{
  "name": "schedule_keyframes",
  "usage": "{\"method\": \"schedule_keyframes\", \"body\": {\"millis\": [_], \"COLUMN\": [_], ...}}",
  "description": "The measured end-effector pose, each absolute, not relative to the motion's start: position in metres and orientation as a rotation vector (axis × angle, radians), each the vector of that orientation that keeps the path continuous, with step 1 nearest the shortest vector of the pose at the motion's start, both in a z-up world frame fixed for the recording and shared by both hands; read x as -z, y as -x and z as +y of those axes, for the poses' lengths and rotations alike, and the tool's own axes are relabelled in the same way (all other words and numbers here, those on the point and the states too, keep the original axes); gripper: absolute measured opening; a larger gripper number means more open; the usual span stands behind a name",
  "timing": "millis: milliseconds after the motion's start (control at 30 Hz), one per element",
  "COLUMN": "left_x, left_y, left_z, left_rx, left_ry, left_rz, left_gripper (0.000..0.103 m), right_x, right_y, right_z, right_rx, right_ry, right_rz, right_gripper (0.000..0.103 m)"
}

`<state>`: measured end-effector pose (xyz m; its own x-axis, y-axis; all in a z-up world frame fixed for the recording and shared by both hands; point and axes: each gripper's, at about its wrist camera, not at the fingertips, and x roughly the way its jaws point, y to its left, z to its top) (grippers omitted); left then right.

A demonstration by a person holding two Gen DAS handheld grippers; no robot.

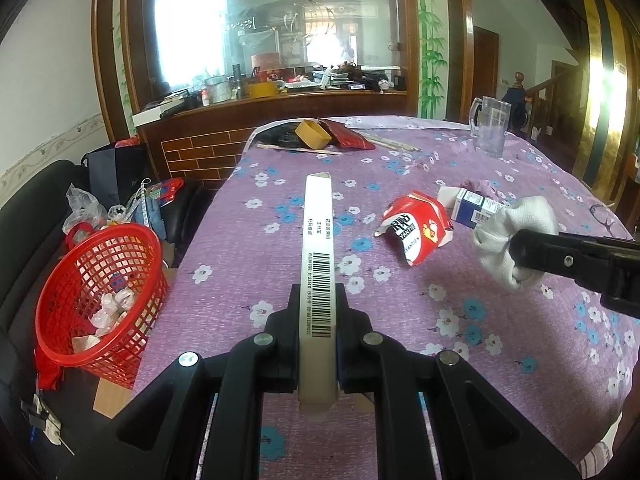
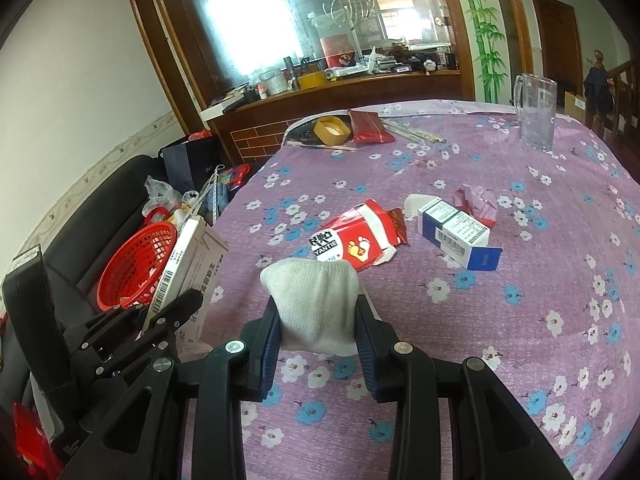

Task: Collect trash
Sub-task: 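Lift the barcode strip and white cloth above the table with both grippers, then carry the strip and cloth over the red mesh basket with both grippers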

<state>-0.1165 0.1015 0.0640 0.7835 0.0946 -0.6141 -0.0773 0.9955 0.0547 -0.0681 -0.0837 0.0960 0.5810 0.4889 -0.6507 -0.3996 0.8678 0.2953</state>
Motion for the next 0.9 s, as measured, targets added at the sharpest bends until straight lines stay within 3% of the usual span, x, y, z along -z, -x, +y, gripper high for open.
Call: {"method": "schedule_keyframes", "body": {"millis": [900], "left_x": [-0.086], "left_y": [0.141], "left_z": [0.192], "left_rx": [-0.231], "left_ry": [0.113], "left_rz": [0.605], "left_gripper": [0.012], "right_x": [-0.114], "right_y": [0.062], "right_z": [-0.004], "right_rx": [-0.652], "right_ry": [-0.05], "right_rz": [0.812], "right_gripper": [0.038]}}
